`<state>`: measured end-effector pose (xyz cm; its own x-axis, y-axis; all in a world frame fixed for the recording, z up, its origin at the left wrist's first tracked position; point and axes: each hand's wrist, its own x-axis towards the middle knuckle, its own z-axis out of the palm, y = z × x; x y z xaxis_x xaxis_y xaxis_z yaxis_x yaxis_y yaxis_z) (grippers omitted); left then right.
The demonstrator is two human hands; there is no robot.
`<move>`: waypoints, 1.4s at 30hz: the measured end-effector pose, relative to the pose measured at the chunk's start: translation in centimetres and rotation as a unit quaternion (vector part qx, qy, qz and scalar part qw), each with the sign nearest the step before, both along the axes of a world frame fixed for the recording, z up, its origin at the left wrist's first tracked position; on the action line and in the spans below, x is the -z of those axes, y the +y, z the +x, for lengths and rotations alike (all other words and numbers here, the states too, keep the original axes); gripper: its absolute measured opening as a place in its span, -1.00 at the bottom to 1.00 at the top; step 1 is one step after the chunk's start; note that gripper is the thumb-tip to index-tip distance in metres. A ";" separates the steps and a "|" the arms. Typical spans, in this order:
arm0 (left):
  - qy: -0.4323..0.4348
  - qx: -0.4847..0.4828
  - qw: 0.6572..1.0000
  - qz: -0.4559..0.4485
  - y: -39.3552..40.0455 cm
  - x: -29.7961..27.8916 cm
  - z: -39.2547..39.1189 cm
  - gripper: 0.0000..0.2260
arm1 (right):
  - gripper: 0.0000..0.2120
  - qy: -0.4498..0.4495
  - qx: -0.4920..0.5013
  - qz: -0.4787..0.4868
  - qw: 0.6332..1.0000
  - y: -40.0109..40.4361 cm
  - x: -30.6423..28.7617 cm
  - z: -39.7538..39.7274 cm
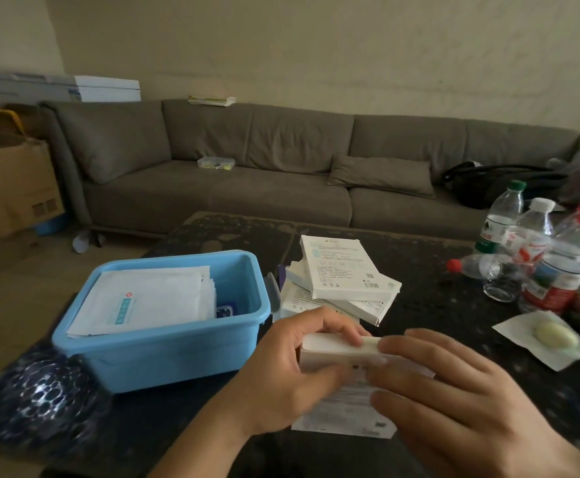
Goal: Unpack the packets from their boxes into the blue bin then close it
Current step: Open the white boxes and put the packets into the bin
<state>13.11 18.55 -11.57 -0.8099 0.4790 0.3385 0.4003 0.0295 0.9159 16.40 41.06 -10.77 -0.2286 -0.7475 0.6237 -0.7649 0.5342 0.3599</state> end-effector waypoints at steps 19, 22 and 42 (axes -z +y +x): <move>-0.007 -0.077 0.991 0.111 1.7 0.8 -0.3 -0.84 | -0.74 -0.029 0.191 -0.287 0.938 -2.9 2.0 -0.1; -0.011 -0.074 0.991 0.109 1.6 0.8 -0.4 -0.81 | -0.81 0.008 0.185 -0.250 0.950 -3.1 2.4 -0.1; -0.006 -0.123 0.991 0.061 1.7 1.6 -1.7 -0.71 | -0.90 0.090 0.189 -0.098 0.973 -2.5 8.1 -1.3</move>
